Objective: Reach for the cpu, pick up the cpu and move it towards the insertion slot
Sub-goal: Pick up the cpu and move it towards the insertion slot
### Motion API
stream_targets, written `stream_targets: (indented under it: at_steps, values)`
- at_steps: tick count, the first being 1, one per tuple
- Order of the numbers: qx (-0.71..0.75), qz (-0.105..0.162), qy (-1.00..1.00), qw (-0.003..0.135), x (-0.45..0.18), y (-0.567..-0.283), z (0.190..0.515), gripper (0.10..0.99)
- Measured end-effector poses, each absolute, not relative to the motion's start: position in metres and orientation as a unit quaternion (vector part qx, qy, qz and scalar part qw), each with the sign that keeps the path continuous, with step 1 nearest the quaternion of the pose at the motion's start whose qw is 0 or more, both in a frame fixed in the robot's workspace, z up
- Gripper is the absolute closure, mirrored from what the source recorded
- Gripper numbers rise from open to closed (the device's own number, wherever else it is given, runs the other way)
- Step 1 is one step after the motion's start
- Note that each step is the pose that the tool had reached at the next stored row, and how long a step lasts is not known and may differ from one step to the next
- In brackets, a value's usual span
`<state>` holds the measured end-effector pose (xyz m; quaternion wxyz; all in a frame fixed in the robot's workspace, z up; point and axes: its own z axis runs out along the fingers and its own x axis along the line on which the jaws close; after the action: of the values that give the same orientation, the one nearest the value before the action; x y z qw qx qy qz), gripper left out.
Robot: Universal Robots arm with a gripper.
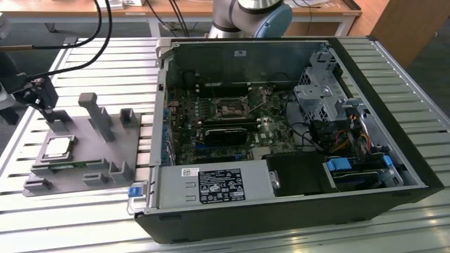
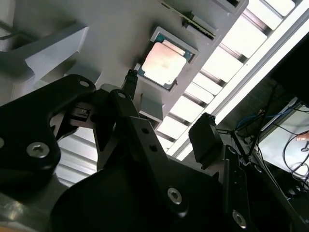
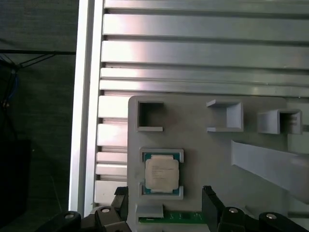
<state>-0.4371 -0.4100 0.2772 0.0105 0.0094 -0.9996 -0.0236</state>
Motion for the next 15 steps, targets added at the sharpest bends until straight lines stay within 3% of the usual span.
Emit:
stream_targets:
  at_steps: [15]
  values:
    - [0.009,-0.024,-1.000,0.011,-0.437,-0.412,0.252,0.380]
